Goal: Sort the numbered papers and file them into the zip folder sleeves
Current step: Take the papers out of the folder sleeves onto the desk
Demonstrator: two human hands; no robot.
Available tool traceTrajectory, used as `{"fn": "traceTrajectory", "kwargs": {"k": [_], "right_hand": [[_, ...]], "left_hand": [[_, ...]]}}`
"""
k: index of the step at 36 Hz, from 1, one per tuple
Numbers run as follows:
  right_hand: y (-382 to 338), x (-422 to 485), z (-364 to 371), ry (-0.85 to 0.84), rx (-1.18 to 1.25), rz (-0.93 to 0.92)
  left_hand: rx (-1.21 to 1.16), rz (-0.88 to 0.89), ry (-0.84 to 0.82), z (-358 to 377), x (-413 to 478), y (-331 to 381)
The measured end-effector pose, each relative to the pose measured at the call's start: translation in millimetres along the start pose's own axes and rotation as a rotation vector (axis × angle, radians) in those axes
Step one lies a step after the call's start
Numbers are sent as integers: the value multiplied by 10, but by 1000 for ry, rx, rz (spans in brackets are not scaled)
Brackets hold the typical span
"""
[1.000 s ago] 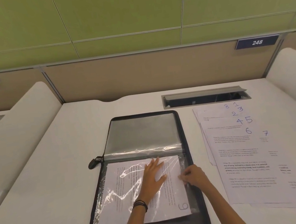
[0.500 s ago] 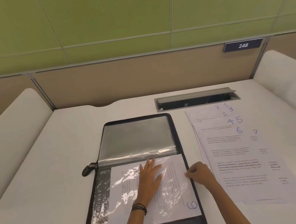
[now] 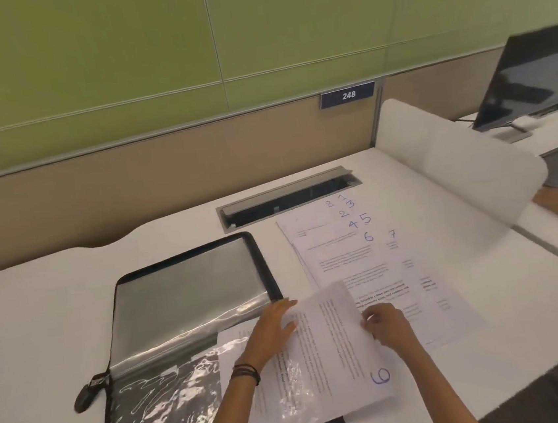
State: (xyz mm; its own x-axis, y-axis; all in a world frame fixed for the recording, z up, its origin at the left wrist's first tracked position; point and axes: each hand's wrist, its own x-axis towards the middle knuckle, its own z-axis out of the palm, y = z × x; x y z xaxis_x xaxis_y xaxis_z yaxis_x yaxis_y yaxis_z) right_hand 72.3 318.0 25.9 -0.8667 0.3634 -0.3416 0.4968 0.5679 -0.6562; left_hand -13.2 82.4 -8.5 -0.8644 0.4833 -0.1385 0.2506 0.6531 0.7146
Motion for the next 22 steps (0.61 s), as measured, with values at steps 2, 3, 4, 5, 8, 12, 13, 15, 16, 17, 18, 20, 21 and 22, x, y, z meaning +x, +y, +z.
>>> {"fn": "traceTrajectory", "kwargs": {"k": [2,3,4,5,8,12,13,15,16,17,18,20,21,22], "right_hand": [[96,-36,-106,58,20,21],[147,-48,-155,89,29,26],[195,-59,-204,114,33,28],[244,-75,-253,136,33,30],[371,-128,-396,183,35,46],[562,-177,-549,242,51,52],[603,-188,-584,265,62,53],[663,-209,-656,318,84,54],[682,-223,-689,342,99,52],[696,-239,-721,371,116,47],[707,-261,-750,410,133,34],[735,-292,-790,515,189,-10],[743,-305,-801,569,227,-35],[742,-320,-812,618,262,-57]], "left_hand": [[19,19,-46,39,93,80],[23,31,-66,60,140,114],[30,48,-77,78,181,148],[39,66,-83,101,221,183],[54,125,-65,169,318,310],[105,207,-6,262,430,476],[121,232,14,282,457,521],[149,283,56,313,500,615],[154,302,78,324,516,662],[155,312,98,329,530,706],[152,314,121,332,542,750],[114,304,172,333,575,824],[71,286,197,326,588,860],[16,259,220,311,595,899]]}}
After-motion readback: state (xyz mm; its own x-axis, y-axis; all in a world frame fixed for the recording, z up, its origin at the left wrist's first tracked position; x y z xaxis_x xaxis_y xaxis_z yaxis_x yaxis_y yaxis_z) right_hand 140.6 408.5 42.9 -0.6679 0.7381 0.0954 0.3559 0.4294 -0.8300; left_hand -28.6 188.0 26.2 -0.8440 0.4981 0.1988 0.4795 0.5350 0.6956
